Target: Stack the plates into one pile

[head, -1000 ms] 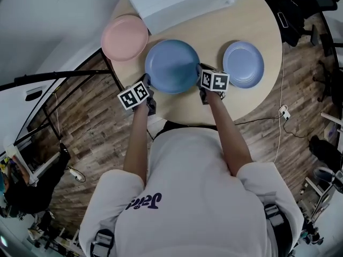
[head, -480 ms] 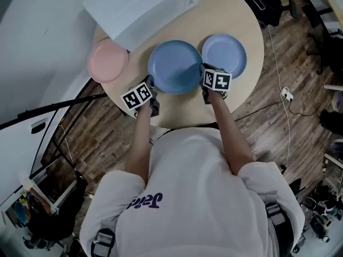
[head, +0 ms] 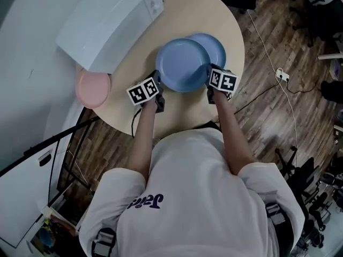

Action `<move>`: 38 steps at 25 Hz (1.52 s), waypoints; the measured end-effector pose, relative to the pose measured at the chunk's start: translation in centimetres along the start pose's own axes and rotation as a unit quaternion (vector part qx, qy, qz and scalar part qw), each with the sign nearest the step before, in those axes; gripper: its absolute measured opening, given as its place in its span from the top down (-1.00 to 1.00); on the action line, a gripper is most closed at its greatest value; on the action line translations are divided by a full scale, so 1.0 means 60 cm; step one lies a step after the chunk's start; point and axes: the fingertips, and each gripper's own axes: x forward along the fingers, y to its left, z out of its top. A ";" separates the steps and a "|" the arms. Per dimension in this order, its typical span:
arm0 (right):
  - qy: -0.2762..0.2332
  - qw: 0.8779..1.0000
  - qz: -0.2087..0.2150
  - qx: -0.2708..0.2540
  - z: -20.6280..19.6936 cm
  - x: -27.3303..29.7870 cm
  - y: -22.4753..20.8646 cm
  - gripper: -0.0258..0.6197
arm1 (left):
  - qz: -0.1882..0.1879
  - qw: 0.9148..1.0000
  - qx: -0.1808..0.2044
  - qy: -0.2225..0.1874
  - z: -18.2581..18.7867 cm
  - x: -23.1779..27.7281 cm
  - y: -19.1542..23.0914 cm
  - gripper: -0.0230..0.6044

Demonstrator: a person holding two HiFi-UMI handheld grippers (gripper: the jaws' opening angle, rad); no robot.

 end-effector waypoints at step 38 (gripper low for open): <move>0.024 0.977 -0.153 -0.150 0.043 0.028 -0.172 0.17 | 0.005 0.985 0.164 0.060 -0.019 0.193 -0.113 0.23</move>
